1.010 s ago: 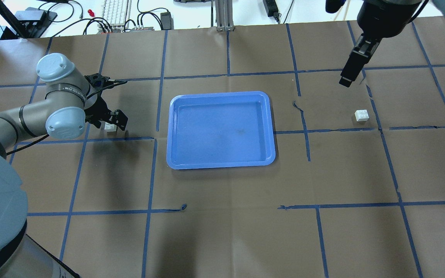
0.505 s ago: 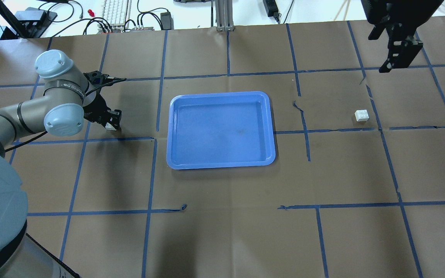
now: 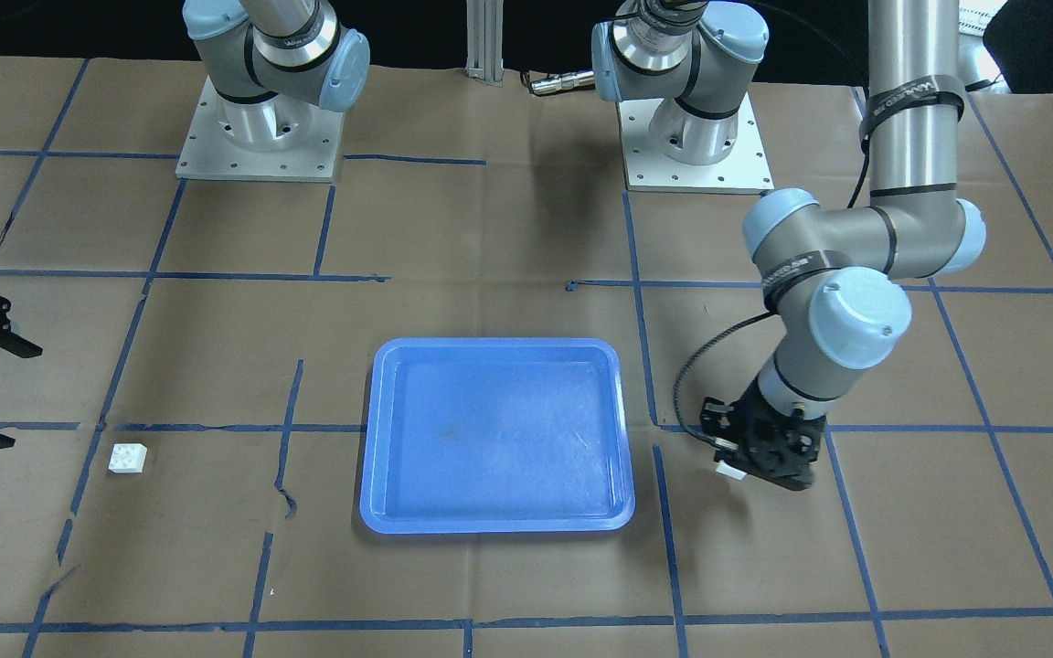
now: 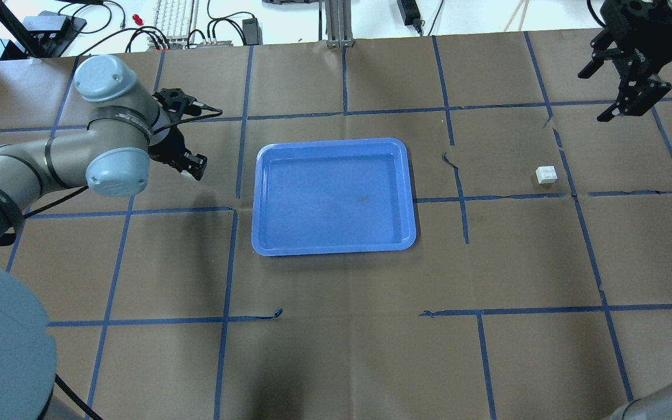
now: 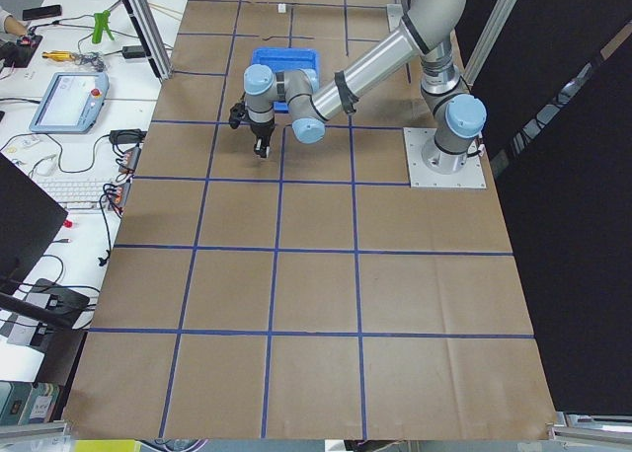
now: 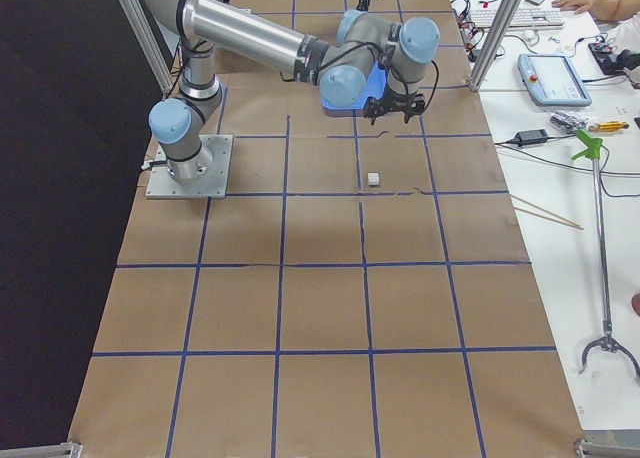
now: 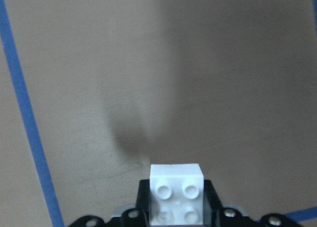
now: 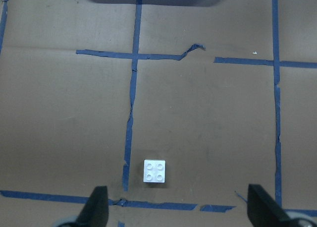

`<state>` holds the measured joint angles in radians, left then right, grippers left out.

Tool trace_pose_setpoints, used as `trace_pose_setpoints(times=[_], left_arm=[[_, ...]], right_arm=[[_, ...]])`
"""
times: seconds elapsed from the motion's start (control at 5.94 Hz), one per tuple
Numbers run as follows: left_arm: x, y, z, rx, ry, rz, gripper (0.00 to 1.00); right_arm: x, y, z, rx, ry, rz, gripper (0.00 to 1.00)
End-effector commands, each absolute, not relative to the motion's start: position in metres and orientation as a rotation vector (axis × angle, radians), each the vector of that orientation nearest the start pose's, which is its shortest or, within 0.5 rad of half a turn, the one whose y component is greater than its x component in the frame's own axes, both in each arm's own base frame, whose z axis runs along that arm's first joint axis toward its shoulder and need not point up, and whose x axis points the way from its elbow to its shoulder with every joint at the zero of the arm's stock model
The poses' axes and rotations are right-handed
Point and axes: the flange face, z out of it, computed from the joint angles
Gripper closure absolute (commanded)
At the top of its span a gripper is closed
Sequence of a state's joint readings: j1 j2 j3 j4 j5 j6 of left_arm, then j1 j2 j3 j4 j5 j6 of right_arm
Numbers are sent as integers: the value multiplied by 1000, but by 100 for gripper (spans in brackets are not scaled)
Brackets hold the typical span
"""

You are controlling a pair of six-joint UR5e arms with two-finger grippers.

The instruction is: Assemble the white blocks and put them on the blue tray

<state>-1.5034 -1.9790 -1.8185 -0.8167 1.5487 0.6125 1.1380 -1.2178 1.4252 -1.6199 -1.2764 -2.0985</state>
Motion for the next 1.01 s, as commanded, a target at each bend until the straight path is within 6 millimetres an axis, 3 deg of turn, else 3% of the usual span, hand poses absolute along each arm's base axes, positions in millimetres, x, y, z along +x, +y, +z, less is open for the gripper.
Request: trace_pose_setpoints(times=[0.0,0.17,0.34,0.5,0.84], left_arm=[[-226,-570,240,1440,2756,-229,94],[-272,-552,238,1737,2574,-231,94],[-300,-538,230,1894,2472,-214,93],[-319,-528,222,2085,2334,-201,94],[-323,-537,198,2113,2288,-242,94]], right_arm=[[-157,-642,283,-2002,1834,-507,0],[-173,-646,234,-1967,1776,-522,0],[-184,-648,202,-1873,1774,-590,0],[-184,-648,183,-1860,1748,-600,0],[-174,-634,157,-1863,1692,-639,0]])
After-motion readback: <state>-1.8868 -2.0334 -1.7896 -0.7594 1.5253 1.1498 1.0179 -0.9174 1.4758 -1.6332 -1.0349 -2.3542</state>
